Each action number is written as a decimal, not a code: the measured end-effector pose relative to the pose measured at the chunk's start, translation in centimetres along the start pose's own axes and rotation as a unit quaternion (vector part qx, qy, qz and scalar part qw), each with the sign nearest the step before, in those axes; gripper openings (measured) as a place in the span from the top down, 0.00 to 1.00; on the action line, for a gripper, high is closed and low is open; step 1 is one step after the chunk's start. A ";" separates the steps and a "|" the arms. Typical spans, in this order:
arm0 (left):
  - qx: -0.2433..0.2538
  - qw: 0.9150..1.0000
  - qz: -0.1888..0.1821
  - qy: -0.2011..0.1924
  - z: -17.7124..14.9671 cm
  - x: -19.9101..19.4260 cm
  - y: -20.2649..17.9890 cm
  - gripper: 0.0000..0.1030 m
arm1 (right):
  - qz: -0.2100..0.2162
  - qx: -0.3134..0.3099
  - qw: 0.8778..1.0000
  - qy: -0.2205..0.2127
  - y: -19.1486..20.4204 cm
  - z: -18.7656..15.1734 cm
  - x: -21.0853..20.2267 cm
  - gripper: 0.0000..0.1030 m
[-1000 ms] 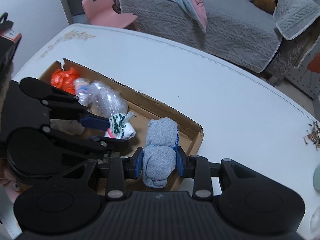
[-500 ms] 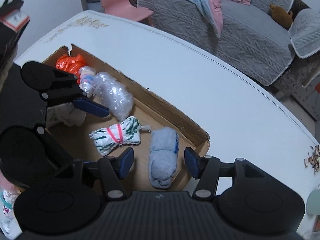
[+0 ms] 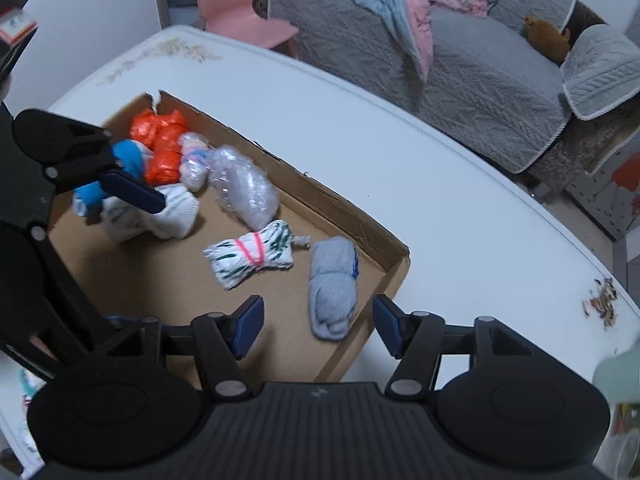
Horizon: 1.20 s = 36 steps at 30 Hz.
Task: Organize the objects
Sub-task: 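Move to pile, grasp bubble-wrapped teal bundle with right while left approaches pile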
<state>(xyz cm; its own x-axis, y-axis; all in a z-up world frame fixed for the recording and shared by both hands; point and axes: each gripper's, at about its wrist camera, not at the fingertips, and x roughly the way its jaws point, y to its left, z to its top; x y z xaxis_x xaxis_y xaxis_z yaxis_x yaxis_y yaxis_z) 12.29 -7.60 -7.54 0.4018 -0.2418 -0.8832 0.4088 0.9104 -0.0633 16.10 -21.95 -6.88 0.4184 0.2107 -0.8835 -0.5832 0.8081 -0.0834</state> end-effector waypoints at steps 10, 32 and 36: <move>0.016 0.999 0.022 0.030 -10.5 -8.4 -1.8 0.00 | 0.014 0.066 0.996 -0.053 4.5 -5.9 -8.5 0.26; -0.031 0.998 0.049 0.038 -17.9 -11.5 -2.5 0.00 | -0.039 0.156 0.987 -0.005 21.4 -17.8 -4.4 0.10; -0.015 0.998 0.044 0.047 -17.9 -10.6 -3.1 0.00 | -0.044 0.156 0.987 0.000 20.6 -18.1 -3.6 0.32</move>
<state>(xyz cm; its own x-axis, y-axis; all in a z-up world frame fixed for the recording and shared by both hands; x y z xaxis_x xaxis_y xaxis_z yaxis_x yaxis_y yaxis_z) -7.89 -1.90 -6.25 0.3567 -0.1295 -0.9252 0.3504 0.9366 0.0040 -9.98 -16.03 -13.71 0.4571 0.1323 -0.8795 -0.3022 0.9531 -0.0137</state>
